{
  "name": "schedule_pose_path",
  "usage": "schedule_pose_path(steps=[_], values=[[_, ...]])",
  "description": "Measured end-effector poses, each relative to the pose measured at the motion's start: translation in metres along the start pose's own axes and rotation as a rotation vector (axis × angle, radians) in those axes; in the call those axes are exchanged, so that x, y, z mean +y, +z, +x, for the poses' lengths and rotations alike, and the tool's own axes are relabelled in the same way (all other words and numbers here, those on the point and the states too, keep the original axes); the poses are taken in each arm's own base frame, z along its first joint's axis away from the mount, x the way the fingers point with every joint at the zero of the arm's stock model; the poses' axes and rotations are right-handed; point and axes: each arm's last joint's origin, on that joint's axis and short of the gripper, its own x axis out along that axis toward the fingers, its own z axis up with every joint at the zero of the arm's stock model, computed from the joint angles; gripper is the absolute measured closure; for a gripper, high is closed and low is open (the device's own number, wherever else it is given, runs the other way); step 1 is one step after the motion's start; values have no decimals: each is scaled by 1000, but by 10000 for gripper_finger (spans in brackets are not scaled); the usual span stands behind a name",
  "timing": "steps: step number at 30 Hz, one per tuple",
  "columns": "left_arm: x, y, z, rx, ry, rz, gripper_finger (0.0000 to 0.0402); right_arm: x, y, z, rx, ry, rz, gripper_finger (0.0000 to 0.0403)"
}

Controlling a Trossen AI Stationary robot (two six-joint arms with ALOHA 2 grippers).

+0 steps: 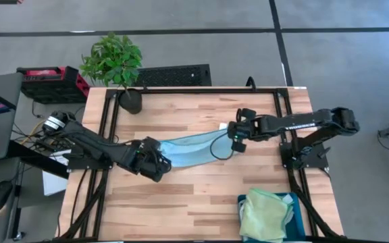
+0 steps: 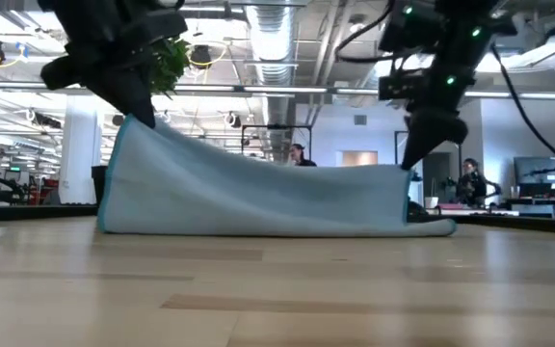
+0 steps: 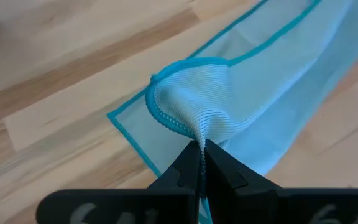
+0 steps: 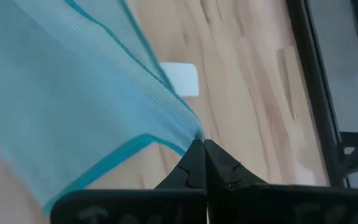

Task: Fold microfiber towels
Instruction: Fold the blue microfiber towel

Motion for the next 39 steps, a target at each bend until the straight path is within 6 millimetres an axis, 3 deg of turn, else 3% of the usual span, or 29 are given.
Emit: schedule_pose_path(steps=[6,16,22,30,35,39], values=[[4,-4,4,4,21,7,401,-2,4,13,17,-9,-29,397],[16,-1,23,6,84,-71,386,-10,3,15,28,-20,2,383],[22,14,34,12,131,-63,359,-14,4,17,28,-27,21,342],[27,25,42,71,150,-59,284,-16,4,18,30,-30,25,262],[22,24,43,176,69,-16,259,-19,9,9,50,-14,26,221],[0,12,34,217,-167,223,259,-25,16,-15,37,130,84,207]])
